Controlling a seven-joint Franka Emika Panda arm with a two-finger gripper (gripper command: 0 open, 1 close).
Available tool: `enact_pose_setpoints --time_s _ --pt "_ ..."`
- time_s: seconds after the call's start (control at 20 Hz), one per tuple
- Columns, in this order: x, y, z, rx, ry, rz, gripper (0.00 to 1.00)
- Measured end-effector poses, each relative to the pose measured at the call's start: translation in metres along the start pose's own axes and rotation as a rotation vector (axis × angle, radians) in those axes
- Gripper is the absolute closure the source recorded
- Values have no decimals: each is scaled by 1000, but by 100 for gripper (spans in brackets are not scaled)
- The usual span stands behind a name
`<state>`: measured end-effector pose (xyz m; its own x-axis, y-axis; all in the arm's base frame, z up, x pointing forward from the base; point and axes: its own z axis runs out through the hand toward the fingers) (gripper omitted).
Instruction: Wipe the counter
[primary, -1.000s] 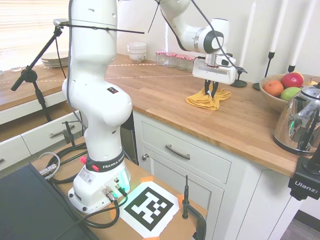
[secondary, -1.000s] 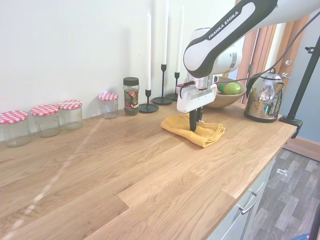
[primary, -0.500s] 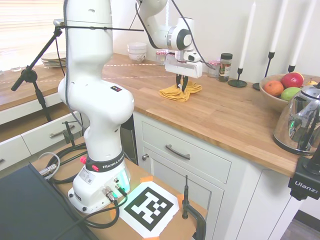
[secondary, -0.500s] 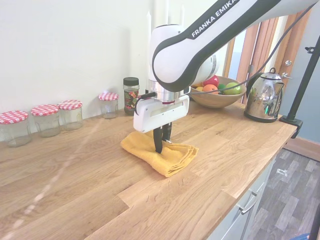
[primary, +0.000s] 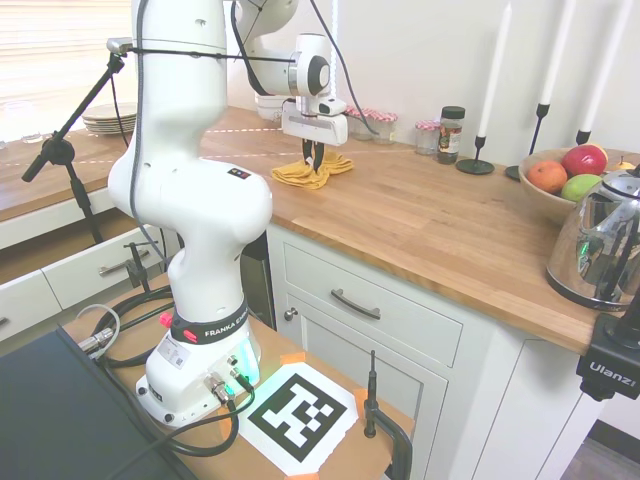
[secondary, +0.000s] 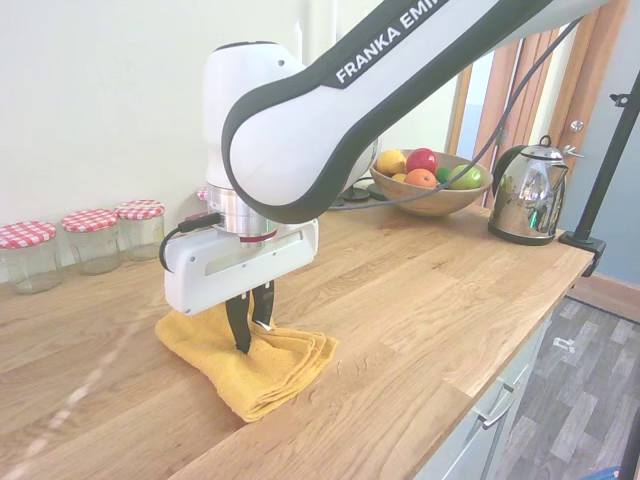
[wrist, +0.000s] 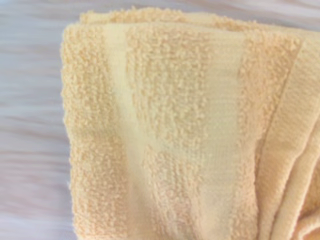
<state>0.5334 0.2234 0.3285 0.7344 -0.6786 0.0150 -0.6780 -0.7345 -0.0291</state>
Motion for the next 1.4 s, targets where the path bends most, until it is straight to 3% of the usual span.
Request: enact_pose_setpoints --time_s 0.5,0.55,1.4 --pt "-21 -40 0 -9 7 -18 100" --pt "-21 -41 0 -12 8 -18 0" --pt "-29 -47 0 -16 7 -21 0"
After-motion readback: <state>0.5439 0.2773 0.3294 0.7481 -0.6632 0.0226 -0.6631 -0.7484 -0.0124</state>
